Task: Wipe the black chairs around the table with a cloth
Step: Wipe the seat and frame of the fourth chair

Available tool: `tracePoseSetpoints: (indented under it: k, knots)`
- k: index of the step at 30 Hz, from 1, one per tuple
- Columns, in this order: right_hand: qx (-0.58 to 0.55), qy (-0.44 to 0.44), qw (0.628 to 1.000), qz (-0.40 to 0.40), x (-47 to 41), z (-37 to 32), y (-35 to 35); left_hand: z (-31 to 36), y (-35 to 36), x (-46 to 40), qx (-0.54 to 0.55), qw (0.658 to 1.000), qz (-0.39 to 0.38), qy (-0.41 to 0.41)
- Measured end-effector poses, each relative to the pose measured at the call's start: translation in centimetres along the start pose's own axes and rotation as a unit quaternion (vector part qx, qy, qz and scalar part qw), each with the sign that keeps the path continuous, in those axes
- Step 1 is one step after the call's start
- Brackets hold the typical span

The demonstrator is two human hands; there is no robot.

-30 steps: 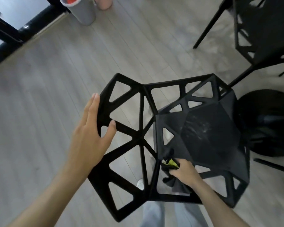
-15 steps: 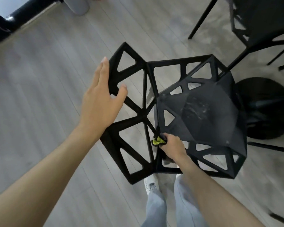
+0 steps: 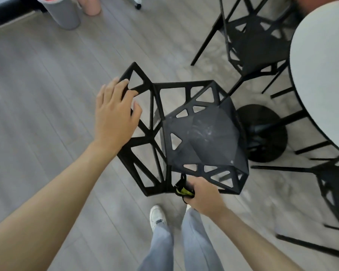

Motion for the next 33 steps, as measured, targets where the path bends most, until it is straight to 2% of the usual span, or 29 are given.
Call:
tracePoseSetpoints:
  k: [4, 7, 10, 13, 15, 18, 20, 22, 25, 28, 31, 33]
  knots:
    - [-0.072, 0.136, 0.988, 0.029, 3.1, 6.2, 0.7, 1.2, -0.3, 1.7, -0.066, 0.997, -0.019, 0.017]
    - [-0.095, 0.205, 0.972, 0.068, 3.7, 7.1, 1.6, 3.9, 0.4, 5.6, -0.088, 0.994, -0.048, 0.035]
    - [-0.079, 0.176, 0.976, 0.105, 2.8, 2.2, 2.6, 7.2, 1.8, 9.1, -0.081, 0.992, -0.068, 0.063]
    - [-0.107, 0.103, 0.98, 0.136, 1.9, -3.4, 3.7, 7.1, 1.9, 9.3, -0.086, 0.995, -0.055, 0.012]
    - [-0.115, 0.075, 0.981, 0.135, 2.0, -3.8, 3.6, 6.4, 1.9, 9.4, -0.104, 0.993, -0.061, -0.017]
    - [-0.073, 0.019, 0.992, 0.097, 2.0, -1.1, 2.8, 6.7, 2.8, 9.6, -0.118, 0.989, -0.092, 0.006]
    - [-0.065, 0.036, 0.994, 0.083, 2.0, 2.5, 2.1, 6.8, 3.0, 9.6, -0.132, 0.987, -0.095, 0.011]
    - [-0.08, 0.096, 0.99, 0.065, 2.2, 7.3, 2.0, 7.0, 3.1, 9.7, -0.151, 0.984, -0.094, 0.015]
    - [-0.11, 0.175, 0.975, 0.085, 3.3, 14.5, 1.8, 6.9, 3.2, 9.7, -0.161, 0.982, -0.095, 0.013]
    - [-0.148, 0.253, 0.951, 0.095, 4.5, 20.1, 2.5, 7.1, 2.9, 9.7, -0.14, 0.988, -0.063, 0.011]
    - [-0.149, 0.25, 0.949, 0.123, 4.1, 19.4, 2.7, 7.3, 2.3, 9.7, -0.113, 0.993, -0.028, 0.01]
    - [-0.164, 0.196, 0.957, 0.137, 3.2, 15.7, 2.7, 7.4, 2.3, 9.7, -0.107, 0.994, -0.029, 0.012]
Point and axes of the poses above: each hand's wrist, its own x-axis away from the middle knuckle, its own y-axis out of the palm, z = x × y, the point moved 9 cm from there along -x, towards the middle knuckle, and after that the axes turned 5 degrees about x, right-handed, at the moved point
